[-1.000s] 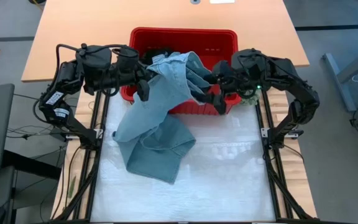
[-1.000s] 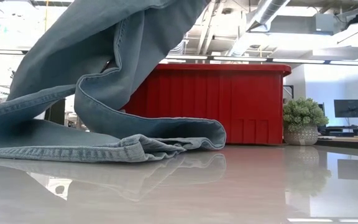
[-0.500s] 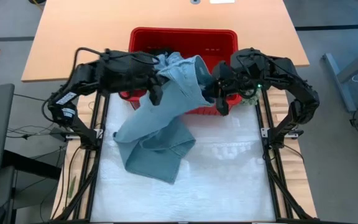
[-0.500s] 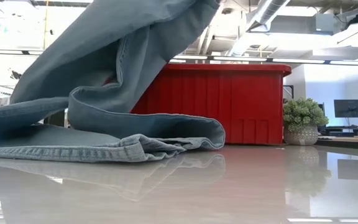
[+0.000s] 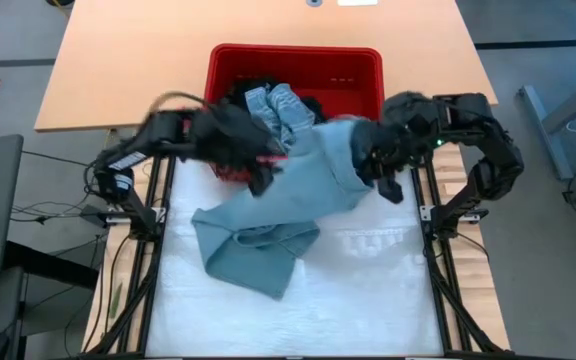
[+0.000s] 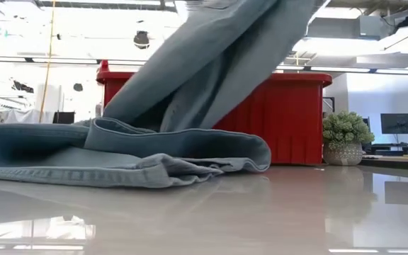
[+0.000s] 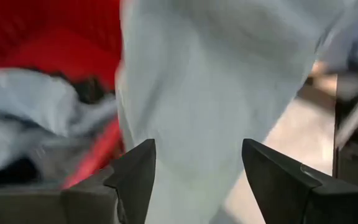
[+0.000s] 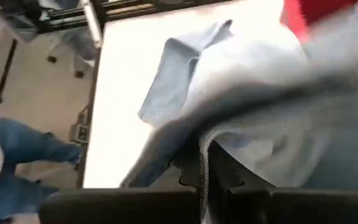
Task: Fold Laundry from Bin
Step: Fold the light blue pants
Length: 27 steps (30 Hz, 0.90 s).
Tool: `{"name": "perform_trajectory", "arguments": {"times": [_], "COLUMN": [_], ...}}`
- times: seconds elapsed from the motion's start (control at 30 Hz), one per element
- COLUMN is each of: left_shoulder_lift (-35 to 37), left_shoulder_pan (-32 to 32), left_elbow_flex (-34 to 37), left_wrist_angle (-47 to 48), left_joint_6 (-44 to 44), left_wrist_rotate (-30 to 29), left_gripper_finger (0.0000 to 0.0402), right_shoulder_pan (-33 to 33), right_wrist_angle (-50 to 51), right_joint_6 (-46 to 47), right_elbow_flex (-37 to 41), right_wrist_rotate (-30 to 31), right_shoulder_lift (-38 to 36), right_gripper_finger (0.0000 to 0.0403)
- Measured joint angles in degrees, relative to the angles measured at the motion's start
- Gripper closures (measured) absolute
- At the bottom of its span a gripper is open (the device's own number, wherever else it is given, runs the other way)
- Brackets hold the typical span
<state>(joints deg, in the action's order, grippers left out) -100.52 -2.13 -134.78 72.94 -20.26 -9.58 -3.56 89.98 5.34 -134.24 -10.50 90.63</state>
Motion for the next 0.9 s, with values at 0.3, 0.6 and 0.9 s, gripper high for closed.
{"name": "perform_trajectory", "arguments": {"times": [0.3, 0.6, 0.9], "left_shoulder_lift": [-5.07, -4.12, -5.61], "left_shoulder_pan": [13.37, 15.31, 19.30], "left_elbow_flex": [15.54, 27.26, 27.36], "left_wrist_angle": [-9.78, -31.61, -33.84], "left_joint_6": [1.69, 7.36, 8.38], "left_wrist_rotate": [-8.58, -11.26, -19.72], "left_gripper_finger": [0.0175, 0.0175, 0.0175], "right_shoulder_pan": [11.09, 10.76, 8.21], "right_wrist_angle": [-0.53, -17.04, -41.68], "right_joint_6": [8.95, 25.60, 39.39], "right_elbow_flex": [12.54, 34.83, 57.50], "right_wrist_rotate": [2.49, 8.26, 9.72], "right_shoulder_lift": [-7.56, -19.00, -27.05], "right_gripper_finger": [0.0379, 0.0379, 0.0378]}}
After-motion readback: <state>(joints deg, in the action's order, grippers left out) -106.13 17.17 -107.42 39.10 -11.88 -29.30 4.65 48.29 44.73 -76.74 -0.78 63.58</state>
